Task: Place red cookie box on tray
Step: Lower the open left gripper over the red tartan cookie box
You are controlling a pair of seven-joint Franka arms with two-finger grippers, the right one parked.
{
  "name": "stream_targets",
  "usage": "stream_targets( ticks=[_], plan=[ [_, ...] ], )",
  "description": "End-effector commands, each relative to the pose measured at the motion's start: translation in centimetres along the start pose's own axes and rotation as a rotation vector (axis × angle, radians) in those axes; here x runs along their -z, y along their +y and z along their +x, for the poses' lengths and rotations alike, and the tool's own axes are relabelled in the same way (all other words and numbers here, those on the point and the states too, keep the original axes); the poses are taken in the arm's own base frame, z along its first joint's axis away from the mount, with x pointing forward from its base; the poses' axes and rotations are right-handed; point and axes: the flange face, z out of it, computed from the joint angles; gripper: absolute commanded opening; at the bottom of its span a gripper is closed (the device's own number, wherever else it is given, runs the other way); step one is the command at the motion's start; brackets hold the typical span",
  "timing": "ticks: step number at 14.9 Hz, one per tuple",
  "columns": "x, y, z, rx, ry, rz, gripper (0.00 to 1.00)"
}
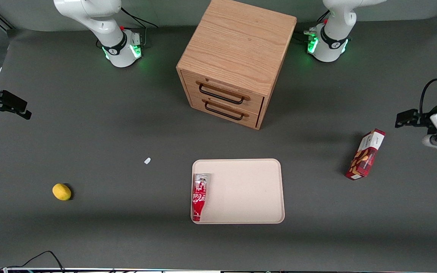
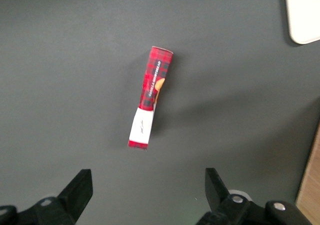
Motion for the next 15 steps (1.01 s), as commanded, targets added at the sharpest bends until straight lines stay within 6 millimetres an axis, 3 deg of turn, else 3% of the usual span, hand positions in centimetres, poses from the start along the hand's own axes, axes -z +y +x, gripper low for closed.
stream_targets(
  ticks=[1, 6, 11, 15],
  plan=[
    [-4.2, -0.6, 2.4, -0.117, -0.036, 0.014, 1.00],
    [-12.1, -2.2, 5.5, -0.277, -0.029, 0.029, 1.00],
    [-19.1, -1.4, 4.9, -0.297, 0.032, 0.052, 1.00],
    [-21.8, -1.5, 4.1, -0.292, 0.022, 0.045, 1.00]
  ],
)
